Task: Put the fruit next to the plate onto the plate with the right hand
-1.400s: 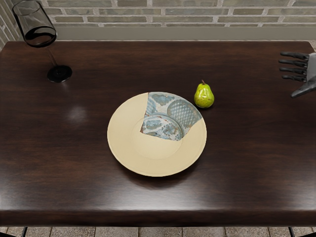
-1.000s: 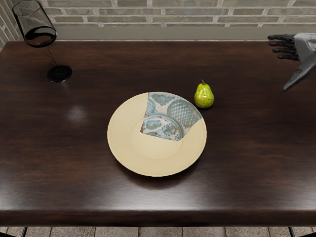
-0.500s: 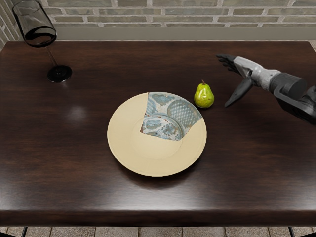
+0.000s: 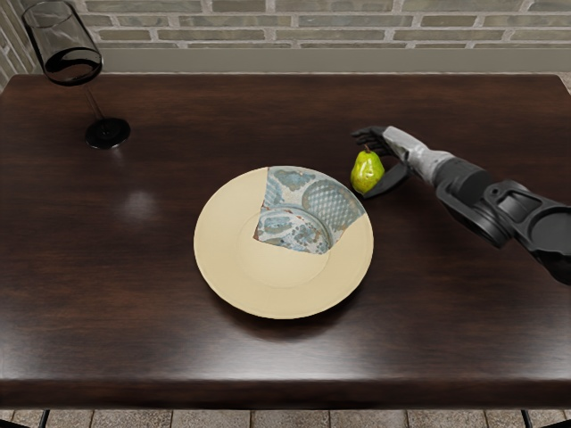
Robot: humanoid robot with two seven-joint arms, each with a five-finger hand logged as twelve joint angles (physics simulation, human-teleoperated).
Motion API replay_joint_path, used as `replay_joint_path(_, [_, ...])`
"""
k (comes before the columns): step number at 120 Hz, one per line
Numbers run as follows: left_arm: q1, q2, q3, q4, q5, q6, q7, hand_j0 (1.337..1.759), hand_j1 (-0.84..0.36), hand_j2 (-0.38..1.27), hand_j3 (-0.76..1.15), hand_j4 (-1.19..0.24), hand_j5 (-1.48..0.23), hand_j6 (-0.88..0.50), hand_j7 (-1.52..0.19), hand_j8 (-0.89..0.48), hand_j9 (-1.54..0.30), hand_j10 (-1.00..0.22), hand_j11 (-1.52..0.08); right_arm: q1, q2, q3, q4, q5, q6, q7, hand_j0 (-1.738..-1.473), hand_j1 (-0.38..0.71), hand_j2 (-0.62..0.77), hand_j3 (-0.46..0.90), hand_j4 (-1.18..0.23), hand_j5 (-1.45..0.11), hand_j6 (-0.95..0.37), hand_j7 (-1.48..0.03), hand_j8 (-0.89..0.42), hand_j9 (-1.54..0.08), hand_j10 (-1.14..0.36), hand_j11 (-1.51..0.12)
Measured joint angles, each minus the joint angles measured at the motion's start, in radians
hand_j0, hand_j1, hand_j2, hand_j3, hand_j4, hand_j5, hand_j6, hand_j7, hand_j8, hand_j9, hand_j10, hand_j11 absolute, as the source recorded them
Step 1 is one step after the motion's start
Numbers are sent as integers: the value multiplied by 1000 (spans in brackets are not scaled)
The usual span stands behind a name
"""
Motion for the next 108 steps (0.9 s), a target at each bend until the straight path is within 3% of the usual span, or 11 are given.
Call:
replay_joint_path(28, [-1,0,0,0,0,0,0,1658,349,0,0,0,0,0,0,0,0,0,0,-3,2,-12,0,5,5,-9,-1658,86,-61,0,-367,-478,-366,-476,-367,-478,-366,-478])
replay_joint_path(45, [0,0,0,0,0,0,0,1658,349,0,0,0,0,0,0,0,0,0,0,-1,3,-11,2,9,16,-18,-1655,125,33,-1,-451,-567,-402,-579,-462,-565,-464,-564])
replay_joint_path(72, [-1,0,0,0,0,0,0,1658,349,0,0,0,0,0,0,0,0,0,0,13,-2,-12,11,34,59,-36,-1655,158,215,0,-561,-707,-486,-717,-462,-703,-474,-701])
replay_joint_path(108, [-1,0,0,0,0,0,0,1658,349,0,0,0,0,0,0,0,0,0,0,46,-97,-4,72,84,135,-40,-1654,164,229,-1,-622,-792,-471,-800,-423,-789,-435,-775])
